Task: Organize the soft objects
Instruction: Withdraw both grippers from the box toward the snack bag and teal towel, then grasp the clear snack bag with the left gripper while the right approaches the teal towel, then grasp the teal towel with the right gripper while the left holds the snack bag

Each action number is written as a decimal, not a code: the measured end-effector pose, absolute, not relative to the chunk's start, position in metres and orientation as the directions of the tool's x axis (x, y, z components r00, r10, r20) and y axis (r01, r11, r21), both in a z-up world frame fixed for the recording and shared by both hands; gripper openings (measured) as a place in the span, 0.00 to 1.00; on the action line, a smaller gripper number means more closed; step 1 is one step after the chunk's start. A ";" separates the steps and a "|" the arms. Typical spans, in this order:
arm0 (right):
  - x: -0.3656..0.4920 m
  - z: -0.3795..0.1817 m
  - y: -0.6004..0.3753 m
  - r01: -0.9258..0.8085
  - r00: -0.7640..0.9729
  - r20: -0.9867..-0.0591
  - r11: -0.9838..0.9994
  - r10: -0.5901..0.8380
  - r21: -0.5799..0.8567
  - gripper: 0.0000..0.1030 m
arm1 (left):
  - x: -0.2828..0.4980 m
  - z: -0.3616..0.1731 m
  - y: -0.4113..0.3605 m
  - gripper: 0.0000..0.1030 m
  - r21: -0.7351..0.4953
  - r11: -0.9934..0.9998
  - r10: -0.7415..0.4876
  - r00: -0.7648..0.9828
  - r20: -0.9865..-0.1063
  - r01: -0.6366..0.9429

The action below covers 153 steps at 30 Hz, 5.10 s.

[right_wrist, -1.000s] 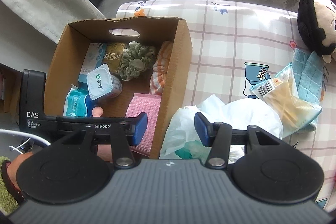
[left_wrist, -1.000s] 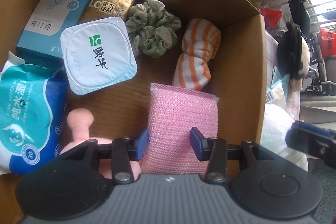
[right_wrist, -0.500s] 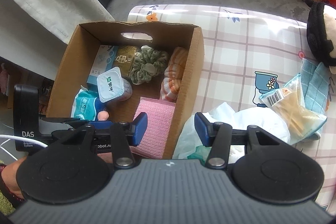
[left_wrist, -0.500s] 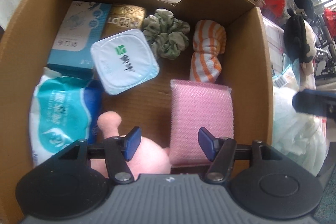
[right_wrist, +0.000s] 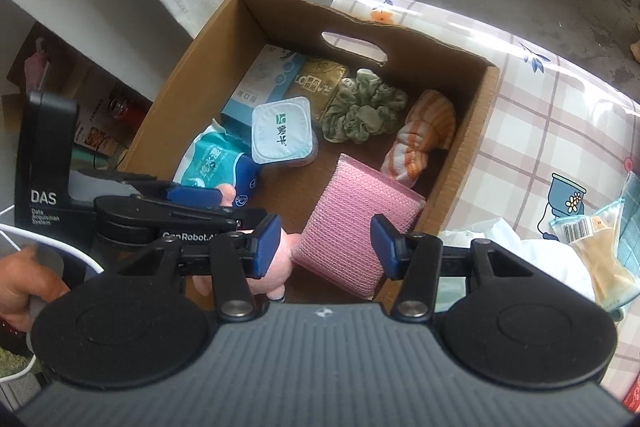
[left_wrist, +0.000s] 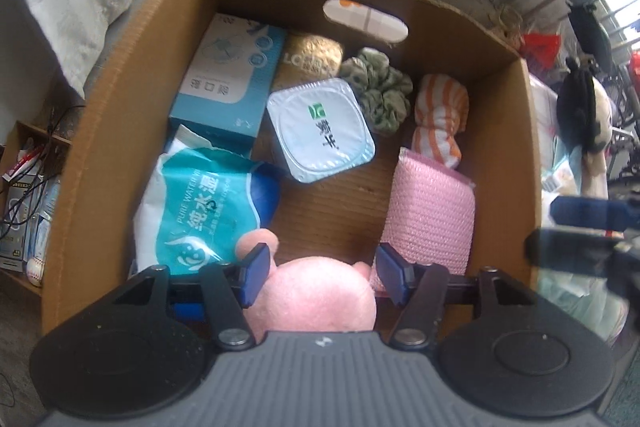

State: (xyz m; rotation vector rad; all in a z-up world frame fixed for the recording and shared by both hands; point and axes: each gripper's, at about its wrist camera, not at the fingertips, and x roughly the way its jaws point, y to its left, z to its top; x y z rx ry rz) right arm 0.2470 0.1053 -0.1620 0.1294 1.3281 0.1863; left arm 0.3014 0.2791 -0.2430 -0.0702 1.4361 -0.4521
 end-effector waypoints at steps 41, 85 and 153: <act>0.173 -0.153 0.003 0.323 0.309 -0.936 0.908 0.166 0.268 0.48 | 0.314 -0.280 0.218 0.71 -0.592 0.806 -0.588 -0.125 -0.799 -0.007; 0.184 -0.250 -0.235 -0.112 0.254 -0.902 0.937 0.350 0.332 0.55 | 0.214 -0.153 -0.004 0.70 0.001 0.995 -0.032 0.316 -0.948 0.102; 0.028 -0.204 -0.362 0.119 0.307 -0.939 0.973 0.152 0.196 0.65 | 0.137 -0.296 -0.180 0.48 -0.198 0.910 -0.124 -0.216 -0.969 0.365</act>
